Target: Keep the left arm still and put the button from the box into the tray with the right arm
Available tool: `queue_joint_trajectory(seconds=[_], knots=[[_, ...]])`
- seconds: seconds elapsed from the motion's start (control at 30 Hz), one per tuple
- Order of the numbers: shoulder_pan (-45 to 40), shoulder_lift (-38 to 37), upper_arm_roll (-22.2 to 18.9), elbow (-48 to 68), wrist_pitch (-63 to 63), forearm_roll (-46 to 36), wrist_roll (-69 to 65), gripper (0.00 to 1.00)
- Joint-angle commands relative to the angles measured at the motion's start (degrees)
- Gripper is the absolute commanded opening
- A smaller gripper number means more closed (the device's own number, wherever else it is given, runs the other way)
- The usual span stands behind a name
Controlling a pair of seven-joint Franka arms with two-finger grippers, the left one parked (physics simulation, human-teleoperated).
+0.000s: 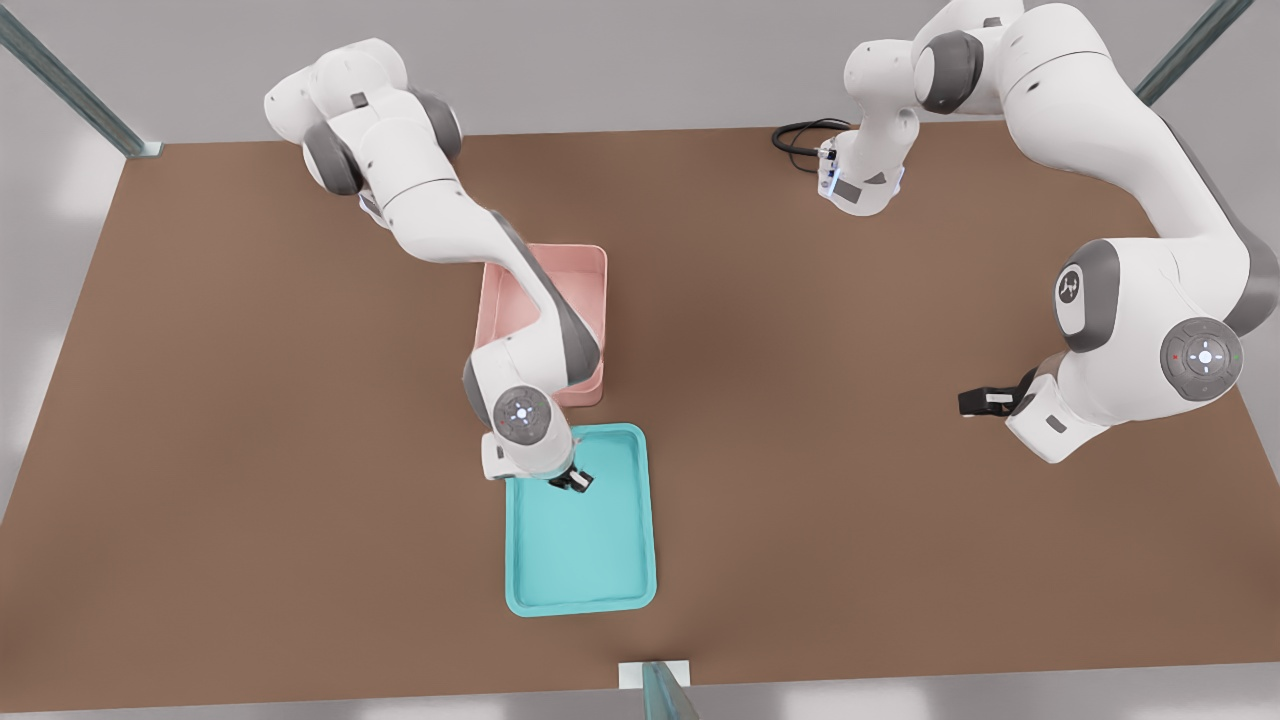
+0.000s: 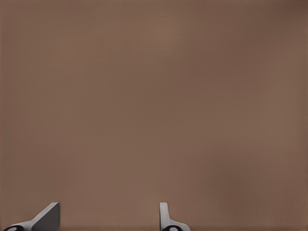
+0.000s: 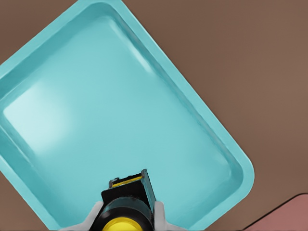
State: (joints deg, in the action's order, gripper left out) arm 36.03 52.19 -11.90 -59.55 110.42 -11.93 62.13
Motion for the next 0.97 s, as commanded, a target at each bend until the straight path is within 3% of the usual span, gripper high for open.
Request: queue_joint_trajectory(seconds=[0.0, 0.1, 0.13, 0.17, 0.27, 0.33, 0.37, 0.43, 0.47, 0.5, 0.57, 0.6, 0.63, 0.73, 0.93], knots=[[-1.3, 1.9, 0.5, 2.0, -0.5, -0.1, 2.0, 0.41], [-2.5, 2.6, 0.6, 2.0, -0.3, -0.1, 1.3, 0.41], [-2.5, 2.6, 0.6, 2.0, -0.2, 0.0, 1.3, 0.83], [-2.5, 2.6, 0.6, 2.2, 0.0, 0.0, 1.4, 1.00], [-2.5, 0.6, 0.8, 1.8, -0.3, 0.1, 1.2, 1.00], [-4.7, -9.3, 1.3, 0.1, -10.3, -0.3, -2.4, 1.00], [-6.2, -16.8, 1.2, -8.8, -10.7, -0.6, -10.3, 1.00], [-11.2, -30.1, -2.8, -26.0, -11.4, 0.5, -38.9, 1.00], [-14.1, -35.8, -8.8, -27.9, -22.9, 5.9, -55.0, 1.00], [-20.3, -39.1, -10.2, -28.3, -25.2, 6.2, -66.9, 1.00], [-21.2, -45.2, -10.3, -38.9, -18.2, 6.7, -69.0, 1.00], [-23.6, -45.3, -7.7, -39.4, -17.4, 6.7, -67.8, 1.00], [-31.9, -44.9, 3.2, -39.1, -16.2, 6.7, -64.2, 1.00], [-30.2, -40.7, 3.7, -34.9, -15.0, 6.6, -64.1, 1.00], [-29.8, -40.0, 3.7, -34.1, -15.2, 6.7, -64.0, 1.00]])
